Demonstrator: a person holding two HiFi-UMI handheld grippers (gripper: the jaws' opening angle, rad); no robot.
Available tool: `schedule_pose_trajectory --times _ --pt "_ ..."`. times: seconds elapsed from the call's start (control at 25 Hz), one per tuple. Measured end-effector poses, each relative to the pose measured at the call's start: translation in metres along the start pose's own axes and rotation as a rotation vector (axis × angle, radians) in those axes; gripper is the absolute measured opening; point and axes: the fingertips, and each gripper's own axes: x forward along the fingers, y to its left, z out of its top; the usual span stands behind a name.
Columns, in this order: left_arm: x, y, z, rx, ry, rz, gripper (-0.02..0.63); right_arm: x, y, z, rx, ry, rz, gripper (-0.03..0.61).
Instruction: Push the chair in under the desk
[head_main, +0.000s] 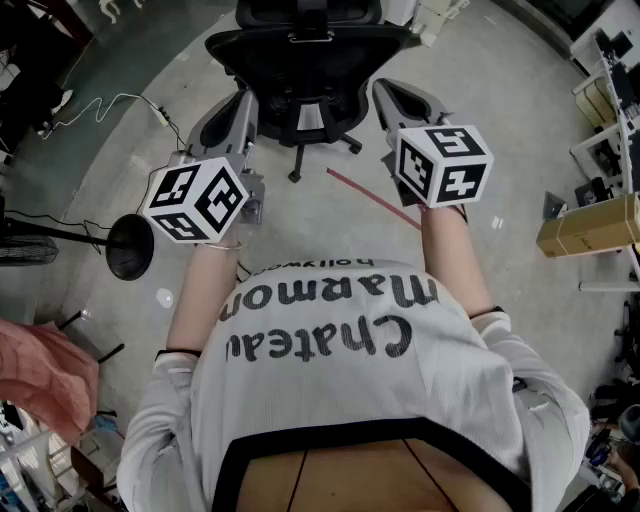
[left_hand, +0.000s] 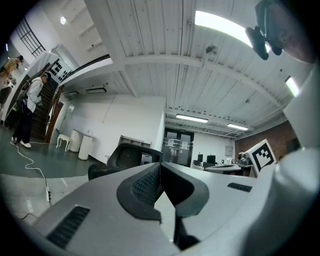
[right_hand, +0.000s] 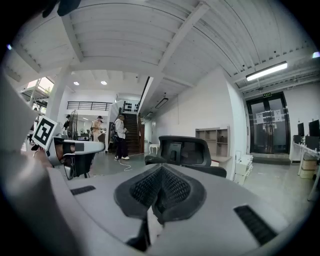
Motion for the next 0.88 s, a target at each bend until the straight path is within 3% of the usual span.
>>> schedule_pose_trajectory --times 0.48,0.64,0.72,0.88 --pt "0.01 -0.003 -0.015 -0.029 -0.006 0.0 0.018 0.001 -0.014 -0.007 -0.014 -0.042 0.027 0.011" --pt "0.014 -0.015 -0.025 -0.012 -0.005 -0.036 0.017 0.004 -0.024 -0.019 -0.098 -0.018 0.012 0.011" --pt "0.015 -0.017 -0.028 -0.018 -0.008 -0.038 0.018 0.007 -0.027 -0.026 -0.064 -0.008 0.049 0.011" --pt "0.023 -0.009 -0.038 -0.046 0.006 -0.02 0.018 0.017 -0.041 -0.043 0.12 0.002 0.095 0.012"
